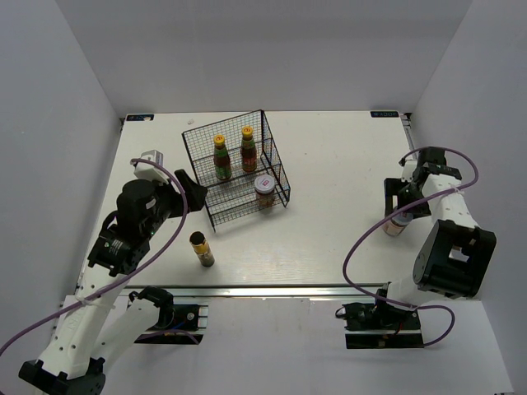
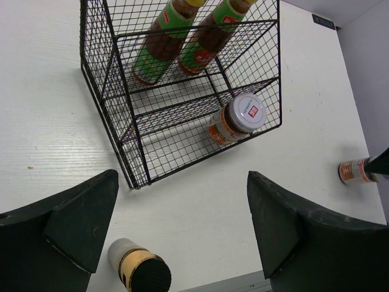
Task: Organize the condiment bottles
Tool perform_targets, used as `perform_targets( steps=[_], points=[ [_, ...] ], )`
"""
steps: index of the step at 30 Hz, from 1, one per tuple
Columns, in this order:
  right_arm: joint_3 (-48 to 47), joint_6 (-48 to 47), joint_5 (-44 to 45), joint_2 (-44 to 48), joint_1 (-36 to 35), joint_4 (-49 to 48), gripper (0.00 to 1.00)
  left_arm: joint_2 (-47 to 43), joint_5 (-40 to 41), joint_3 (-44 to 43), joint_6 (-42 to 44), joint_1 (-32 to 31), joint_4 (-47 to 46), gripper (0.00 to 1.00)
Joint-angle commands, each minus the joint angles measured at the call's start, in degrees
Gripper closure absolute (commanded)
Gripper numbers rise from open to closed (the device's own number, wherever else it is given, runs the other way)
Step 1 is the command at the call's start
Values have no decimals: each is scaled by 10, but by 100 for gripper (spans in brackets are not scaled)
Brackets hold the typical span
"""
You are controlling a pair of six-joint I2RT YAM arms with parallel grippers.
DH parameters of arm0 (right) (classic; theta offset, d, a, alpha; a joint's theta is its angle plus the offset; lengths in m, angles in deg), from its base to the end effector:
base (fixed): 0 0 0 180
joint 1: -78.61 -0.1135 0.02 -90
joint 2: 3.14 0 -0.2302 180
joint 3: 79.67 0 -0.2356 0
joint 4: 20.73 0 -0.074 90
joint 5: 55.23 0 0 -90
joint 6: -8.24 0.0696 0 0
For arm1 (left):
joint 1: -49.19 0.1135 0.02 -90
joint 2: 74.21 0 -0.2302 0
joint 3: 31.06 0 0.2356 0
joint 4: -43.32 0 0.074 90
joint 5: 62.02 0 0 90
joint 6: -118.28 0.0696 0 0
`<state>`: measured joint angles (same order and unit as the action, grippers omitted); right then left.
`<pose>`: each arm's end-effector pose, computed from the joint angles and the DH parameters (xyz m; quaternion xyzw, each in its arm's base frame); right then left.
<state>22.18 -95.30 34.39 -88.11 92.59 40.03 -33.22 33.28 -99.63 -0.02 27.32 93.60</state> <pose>0.2801 -0.0693 0.1821 0.0031 0.9809 -0.0431 0.1896 0.1762 -0.0638 0.3183 -0.0722 0.8288 -0.1998 0.5176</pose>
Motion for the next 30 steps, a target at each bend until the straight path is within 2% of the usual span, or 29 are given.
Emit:
perform_targets(
  steps=[1,6,9,12,13,15,16,18,19,22,27,30],
  points=[
    [5,-5,-3,-4,3,-12,15,-4,-6,-1,2,0,-6,4],
    [0,-6,1,-7,2,-10,22,-4,-6,2,-1,0,-8,4],
    [-2,-7,1,-5,2,-8,31,-4,-6,4,-4,1,-9,4],
    [-1,-10,-1,0,2,-4,46,-2,-6,5,-4,0,-10,4],
    [-1,-12,-6,1,3,-1,56,-2,-6,5,-4,0,-10,4],
    [-5,-16,-17,5,2,3,66,-2,-5,3,-4,0,-9,4],
    [-12,-18,-37,9,1,11,77,-1,-5,3,-4,0,-9,4],
    [-28,-30,-69,13,-10,27,90,2,-6,0,-4,0,-9,4],
    [-33,-36,-78,14,-18,32,93,3,-6,-1,-3,0,-9,4],
    [-46,-54,-109,28,-73,43,100,8,-7,-3,1,0,-12,4],
    [-67,-65,-124,48,-219,40,100,18,-6,-13,8,0,-10,4],
    [-80,-72,-133,44,-277,39,100,15,0,-16,8,1,-4,4]
  ],
)
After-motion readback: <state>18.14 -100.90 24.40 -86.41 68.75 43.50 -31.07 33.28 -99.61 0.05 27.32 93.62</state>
